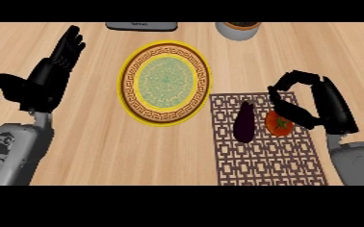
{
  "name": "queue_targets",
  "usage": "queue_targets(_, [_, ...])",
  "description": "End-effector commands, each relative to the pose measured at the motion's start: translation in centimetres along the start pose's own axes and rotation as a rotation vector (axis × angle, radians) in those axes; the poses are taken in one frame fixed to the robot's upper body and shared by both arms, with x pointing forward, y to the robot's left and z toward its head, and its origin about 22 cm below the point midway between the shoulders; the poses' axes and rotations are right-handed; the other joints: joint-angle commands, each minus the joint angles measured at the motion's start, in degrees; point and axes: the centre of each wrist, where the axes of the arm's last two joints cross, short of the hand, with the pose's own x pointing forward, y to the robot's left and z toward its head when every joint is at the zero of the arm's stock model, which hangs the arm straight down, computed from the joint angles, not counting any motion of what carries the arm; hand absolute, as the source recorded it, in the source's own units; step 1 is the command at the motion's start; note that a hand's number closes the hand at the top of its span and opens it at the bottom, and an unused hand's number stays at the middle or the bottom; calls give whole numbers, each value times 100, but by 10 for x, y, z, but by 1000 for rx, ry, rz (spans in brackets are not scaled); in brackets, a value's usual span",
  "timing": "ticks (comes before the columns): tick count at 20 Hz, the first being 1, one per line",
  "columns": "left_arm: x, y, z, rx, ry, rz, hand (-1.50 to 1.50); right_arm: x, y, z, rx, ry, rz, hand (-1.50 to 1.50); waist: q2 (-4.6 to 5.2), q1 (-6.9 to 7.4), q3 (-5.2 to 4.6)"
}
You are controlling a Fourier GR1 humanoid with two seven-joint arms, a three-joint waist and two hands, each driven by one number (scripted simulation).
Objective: Pick the tomato from the placemat and place it in the plate
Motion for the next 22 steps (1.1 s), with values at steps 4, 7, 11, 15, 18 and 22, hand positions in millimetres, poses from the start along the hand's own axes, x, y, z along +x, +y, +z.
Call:
queue_targets(4, [1, -4, 9, -28, -14, 25, 0, -2, 122, 21, -371, 49, -55, -150, 26, 53, 94])
queue_targets(7, [4, -10, 12, -28, -20, 17, 0, -1, 155, 22, -440, -40, -102, -150, 22, -12, 92])
queue_targets(11, [8, -6, 17, 11, -13, 3, 0, 6, 156, 3, -520, -150, -59, -150, -6, -123, 75])
queue_targets(15, [16, 8, 17, 11, 0, -3, 0, 22, 134, 35, -477, -94, 77, -150, -43, -260, 60])
queue_targets(18, [7, 10, 31, 23, 5, -2, 0, 6, 125, 37, -419, 79, 210, -150, -76, -283, 38])
queue_targets(22, [7, 13, 29, 66, 18, -4, 0, -10, 109, 46, -273, 301, 362, -150, -93, -402, 13])
